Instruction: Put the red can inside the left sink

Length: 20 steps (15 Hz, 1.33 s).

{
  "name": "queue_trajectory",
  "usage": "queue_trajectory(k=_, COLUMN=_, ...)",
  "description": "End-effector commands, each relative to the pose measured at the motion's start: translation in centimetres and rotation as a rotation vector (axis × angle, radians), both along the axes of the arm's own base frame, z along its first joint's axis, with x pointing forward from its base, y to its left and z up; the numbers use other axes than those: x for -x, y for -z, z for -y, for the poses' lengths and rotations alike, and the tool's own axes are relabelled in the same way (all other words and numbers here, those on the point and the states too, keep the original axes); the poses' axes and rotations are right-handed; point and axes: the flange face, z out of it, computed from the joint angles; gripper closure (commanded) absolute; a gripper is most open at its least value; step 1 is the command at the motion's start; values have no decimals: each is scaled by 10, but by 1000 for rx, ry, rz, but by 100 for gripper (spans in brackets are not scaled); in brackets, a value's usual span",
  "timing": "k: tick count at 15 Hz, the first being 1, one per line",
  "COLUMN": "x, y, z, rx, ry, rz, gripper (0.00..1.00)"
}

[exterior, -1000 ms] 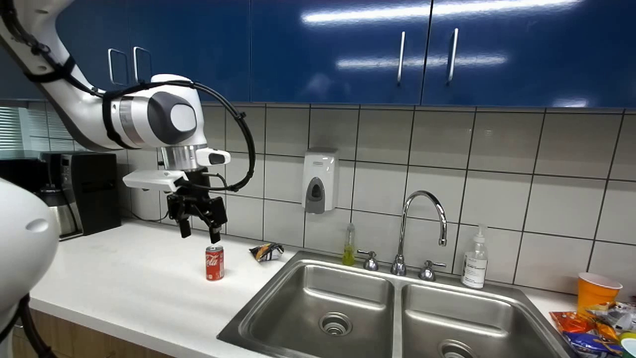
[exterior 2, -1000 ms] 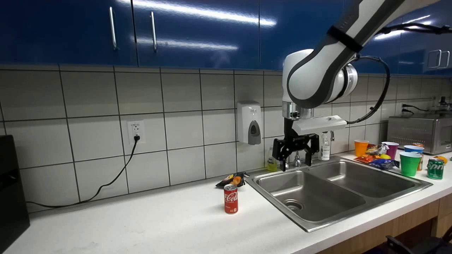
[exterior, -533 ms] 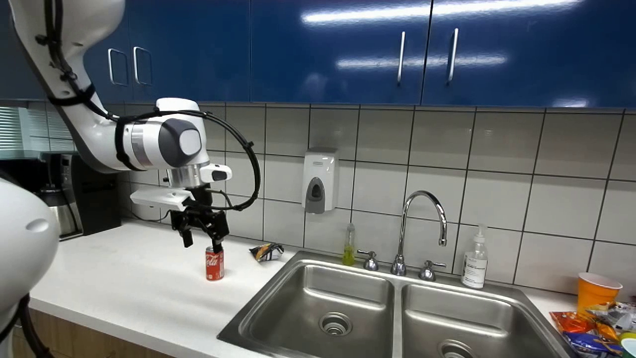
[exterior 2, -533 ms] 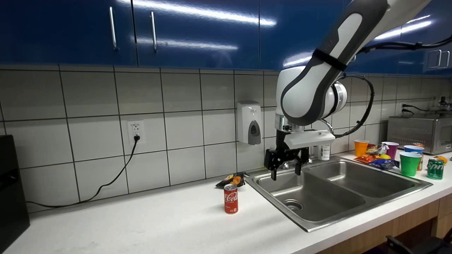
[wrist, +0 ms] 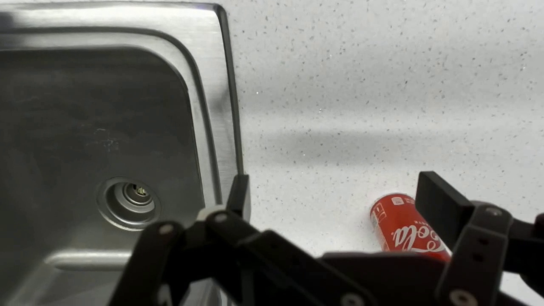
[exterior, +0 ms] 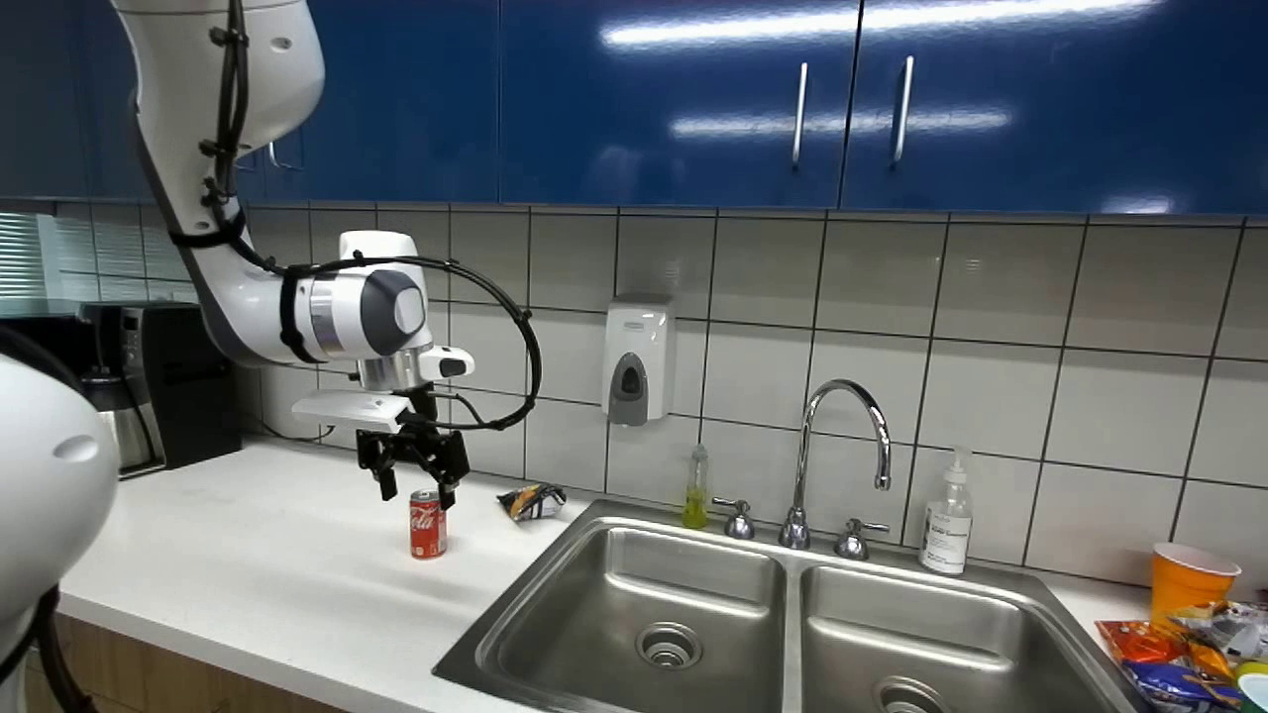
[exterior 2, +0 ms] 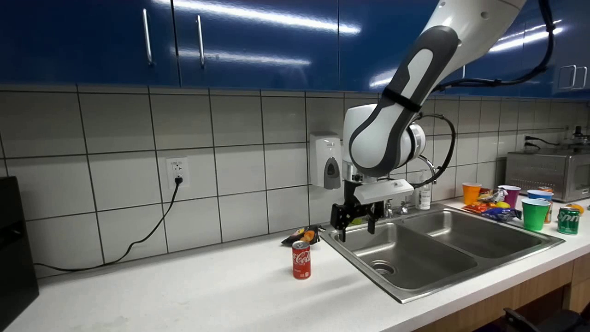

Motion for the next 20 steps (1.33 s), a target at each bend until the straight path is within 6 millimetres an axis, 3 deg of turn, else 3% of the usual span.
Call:
queue_trajectory(k=1, x=-29, y=7, z=-13, rx=1, ry=-29, rz=2, gripper=0)
queue_trajectory(k=9, x=-71, y=16, z=-45, rx=-9, ry=-96, rz=1, gripper=0)
queue_trajectory(k=20, x=-113, y=30, z=-59, rx=-2, ry=-130, rz=2, gripper=0)
